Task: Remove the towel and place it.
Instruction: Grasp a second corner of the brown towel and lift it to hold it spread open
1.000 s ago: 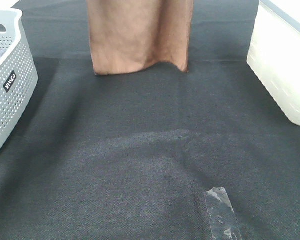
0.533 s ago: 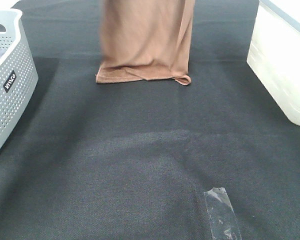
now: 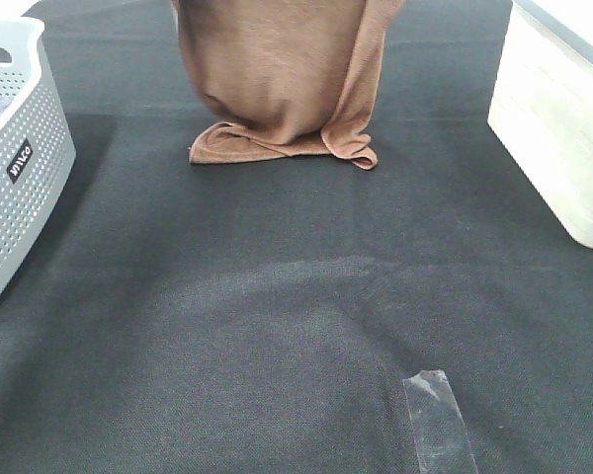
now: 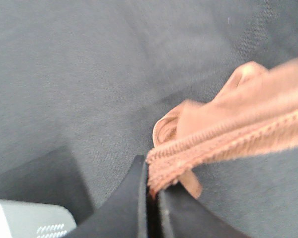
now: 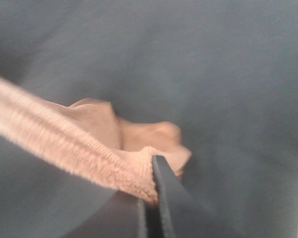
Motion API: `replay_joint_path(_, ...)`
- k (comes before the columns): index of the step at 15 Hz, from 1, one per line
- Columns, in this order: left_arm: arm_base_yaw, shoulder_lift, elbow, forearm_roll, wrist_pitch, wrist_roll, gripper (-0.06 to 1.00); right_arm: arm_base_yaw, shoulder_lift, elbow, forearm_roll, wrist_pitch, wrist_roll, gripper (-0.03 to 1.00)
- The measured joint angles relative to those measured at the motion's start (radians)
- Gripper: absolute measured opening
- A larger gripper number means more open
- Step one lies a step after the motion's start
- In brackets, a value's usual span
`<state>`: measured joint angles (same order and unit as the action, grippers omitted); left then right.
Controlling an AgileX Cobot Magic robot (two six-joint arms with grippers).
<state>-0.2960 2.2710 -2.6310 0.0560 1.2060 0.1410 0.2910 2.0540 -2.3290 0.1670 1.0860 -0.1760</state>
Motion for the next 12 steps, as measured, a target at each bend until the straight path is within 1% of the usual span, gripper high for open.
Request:
replay_joint_path(2,0.003,-0.045,0.002,-0.025,0.005,-0.003,0.0,-0.005,-0.027,0.0,0.084,0.081,-0.053,0.0)
replay_joint_path(3,0.005,-0.076,0.025,-0.04,0.006,-0.003,0.0,-0.006,-0.037,0.0,0.106,0.113,-0.07,0.0)
replay_joint_path(4,0.005,-0.124,0.082,-0.049,0.006,-0.003,0.0,-0.006,-0.047,0.0,0.121,0.126,-0.075,0.0)
replay_joint_path(6,0.005,-0.241,0.25,-0.056,0.008,-0.009,0.0,-0.006,-0.081,0.006,0.136,0.132,-0.075,0.0)
replay_joint_path(8,0.005,-0.369,0.44,-0.066,0.007,-0.018,0.0,-0.006,-0.141,0.067,0.194,0.134,-0.068,0.0)
replay_joint_path(9,0.005,-0.369,0.44,-0.066,0.007,-0.018,0.0,-0.006,-0.141,0.067,0.194,0.134,-0.068,0.0)
replay_joint_path(10,0.005,-0.467,0.564,-0.073,0.007,-0.019,0.0,-0.005,-0.2,0.153,0.224,0.134,-0.068,0.0)
replay_joint_path(12,0.0,-0.598,0.71,-0.093,0.005,-0.019,0.0,-0.002,-0.292,0.293,0.238,0.134,-0.074,0.0)
